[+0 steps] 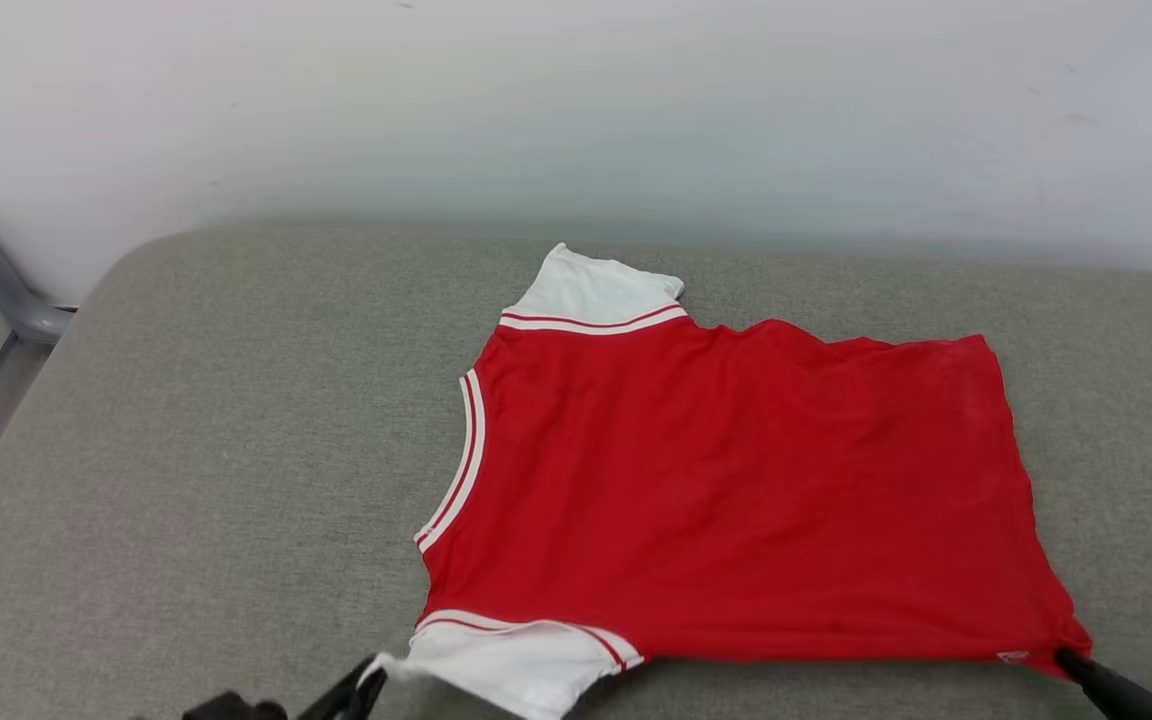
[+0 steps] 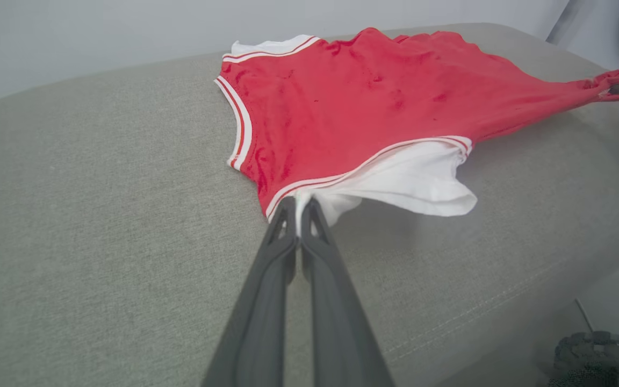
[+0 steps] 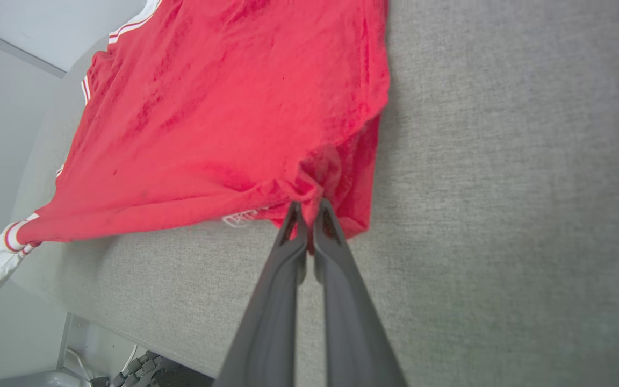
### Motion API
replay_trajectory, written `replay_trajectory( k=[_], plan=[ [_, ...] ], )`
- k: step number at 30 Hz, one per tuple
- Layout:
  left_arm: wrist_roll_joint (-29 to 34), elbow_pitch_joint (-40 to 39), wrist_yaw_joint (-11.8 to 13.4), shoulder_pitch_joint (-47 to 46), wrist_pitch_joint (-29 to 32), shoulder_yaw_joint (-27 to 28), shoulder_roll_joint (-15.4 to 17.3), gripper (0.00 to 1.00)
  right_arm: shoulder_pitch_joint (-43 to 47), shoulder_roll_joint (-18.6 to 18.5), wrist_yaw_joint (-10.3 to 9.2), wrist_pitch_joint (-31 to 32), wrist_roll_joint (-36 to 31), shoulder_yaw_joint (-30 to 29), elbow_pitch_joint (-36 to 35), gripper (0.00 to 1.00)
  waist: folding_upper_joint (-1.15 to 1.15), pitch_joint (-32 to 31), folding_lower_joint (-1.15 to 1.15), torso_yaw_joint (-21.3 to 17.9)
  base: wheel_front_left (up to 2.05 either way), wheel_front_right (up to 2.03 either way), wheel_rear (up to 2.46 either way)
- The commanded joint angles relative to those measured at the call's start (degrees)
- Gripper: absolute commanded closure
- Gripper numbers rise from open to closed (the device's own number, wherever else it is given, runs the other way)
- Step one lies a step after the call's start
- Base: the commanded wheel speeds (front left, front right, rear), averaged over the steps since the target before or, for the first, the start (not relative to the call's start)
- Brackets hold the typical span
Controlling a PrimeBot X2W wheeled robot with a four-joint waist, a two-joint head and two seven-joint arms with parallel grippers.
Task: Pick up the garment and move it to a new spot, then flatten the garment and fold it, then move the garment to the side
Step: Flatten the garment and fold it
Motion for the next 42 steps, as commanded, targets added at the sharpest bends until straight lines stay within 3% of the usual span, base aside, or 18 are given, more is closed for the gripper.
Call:
replay_trajectory(
  k=[1, 13, 25, 37, 38, 39, 42],
  plan=[
    [0.7, -0.3, -0.1, -2.1, -0.1, 0.2, -0.2, 1.0, 0.1, 0.6, -0.07, 0.6, -0.8, -0.9, -0.9, 1.0, 0.0, 0.2, 0.0, -0.1, 0.0, 0.0, 0.0],
    [1.1, 3.9, -2.3, -16.2, 3.5, 0.2, -0.1, 1.0, -9.0, 4.8, -0.06, 7.8, -7.9, -5.7, -4.2, 1.0, 0.0, 5.8, 0.0, -1.9, 0.0, 0.0, 0.0],
    [1.4, 14.7, -4.0, -29.3, 3.9, -0.7, -1.6, 1.0, -20.3, 7.3, -0.06, 11.4, -14.9, -4.4, 0.7, 1.0, 0.0, 14.3, 0.0, -3.5, 0.0, 0.0, 0.0],
    [1.8, 26.1, -5.1, -37.3, 3.9, -5.0, -3.3, 1.0, -25.0, 6.8, -0.08, 10.8, -17.4, -1.6, 6.5, 1.0, 0.0, 17.5, 0.0, -3.3, 0.0, 0.0, 0.0],
    [2.1, 26.9, -5.1, -37.8, 3.5, -5.3, -3.4, 0.57, -25.2, 6.8, -0.08, 10.4, -17.7, -1.4, 6.9, 0.54, 0.0, 17.5, 0.0, -3.3, 0.0, 0.0, 0.0],
    [2.5, 27.7, -5.0, -38.2, 2.9, -5.5, -3.7, 0.0, -25.4, 6.9, -0.08, 10.0, -17.7, -1.3, 7.3, 0.0, 0.0, 17.3, 0.0, -3.2, 0.0, 0.0, 0.0],
    [1.7, 30.4, -4.8, -38.3, 1.7, -5.4, -4.8, 0.0, -25.8, 7.2, -0.08, 8.9, -17.5, -0.5, 7.9, 0.0, 0.0, 16.3, 0.0, -3.1, 0.0, 0.0, 0.0]
  ],
)
